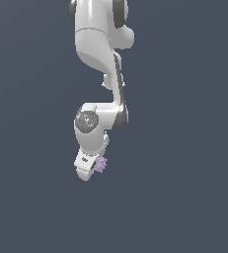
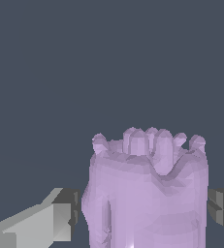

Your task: Pick up the object and move it to a goal position.

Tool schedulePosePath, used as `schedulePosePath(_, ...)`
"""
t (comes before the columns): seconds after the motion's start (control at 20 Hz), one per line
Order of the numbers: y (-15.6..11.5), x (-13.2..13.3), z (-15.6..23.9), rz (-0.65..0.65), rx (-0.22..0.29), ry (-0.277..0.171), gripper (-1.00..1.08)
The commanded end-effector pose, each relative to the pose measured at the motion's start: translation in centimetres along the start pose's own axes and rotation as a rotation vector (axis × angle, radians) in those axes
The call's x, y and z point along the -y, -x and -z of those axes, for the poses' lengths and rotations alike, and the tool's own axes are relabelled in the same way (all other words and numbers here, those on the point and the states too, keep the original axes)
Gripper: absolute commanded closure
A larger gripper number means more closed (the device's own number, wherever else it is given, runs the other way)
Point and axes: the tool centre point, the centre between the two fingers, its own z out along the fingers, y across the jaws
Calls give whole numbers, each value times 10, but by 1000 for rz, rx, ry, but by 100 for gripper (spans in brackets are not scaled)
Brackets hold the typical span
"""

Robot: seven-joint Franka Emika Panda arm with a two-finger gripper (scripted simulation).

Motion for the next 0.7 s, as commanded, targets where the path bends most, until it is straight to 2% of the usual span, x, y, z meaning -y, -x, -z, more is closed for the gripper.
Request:
schedulePosePath(0.0,-1,-1,9,0,0,2,108)
schedulePosePath(0.3,-4,-6,47,1,0,0,108)
schedulePosePath(0.65,-9,-16,116,2,-1,-1,108)
